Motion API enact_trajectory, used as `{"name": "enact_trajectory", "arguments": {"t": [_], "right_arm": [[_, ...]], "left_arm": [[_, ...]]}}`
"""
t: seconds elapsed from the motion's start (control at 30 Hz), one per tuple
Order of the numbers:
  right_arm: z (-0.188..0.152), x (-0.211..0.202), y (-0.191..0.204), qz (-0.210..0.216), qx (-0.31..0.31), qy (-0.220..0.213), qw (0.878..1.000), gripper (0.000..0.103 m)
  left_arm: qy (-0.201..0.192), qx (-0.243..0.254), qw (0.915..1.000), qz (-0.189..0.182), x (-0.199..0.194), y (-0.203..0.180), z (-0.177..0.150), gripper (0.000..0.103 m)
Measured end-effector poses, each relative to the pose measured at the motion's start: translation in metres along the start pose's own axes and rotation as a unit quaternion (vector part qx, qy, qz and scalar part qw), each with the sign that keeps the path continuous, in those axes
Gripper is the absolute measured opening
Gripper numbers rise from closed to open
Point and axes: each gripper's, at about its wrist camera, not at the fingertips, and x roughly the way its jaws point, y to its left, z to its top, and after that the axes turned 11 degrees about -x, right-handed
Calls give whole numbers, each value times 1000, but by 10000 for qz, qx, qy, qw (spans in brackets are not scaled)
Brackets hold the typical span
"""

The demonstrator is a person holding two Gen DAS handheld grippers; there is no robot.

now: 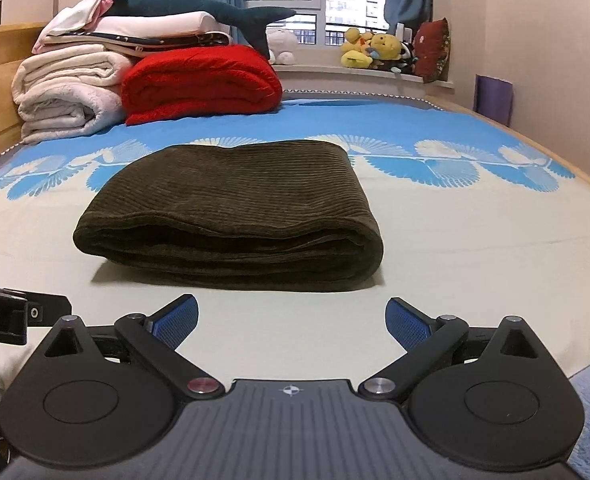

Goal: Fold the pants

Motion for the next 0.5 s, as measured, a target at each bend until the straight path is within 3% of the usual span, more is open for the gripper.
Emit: {"name": "enact_trajectory", "arguments": {"t": [0.5], "right_arm": [[1,-1,5,-18,-101,-74,9999,100]], "left_arm": [[31,-7,10000,-25,2,0,1,102]]}}
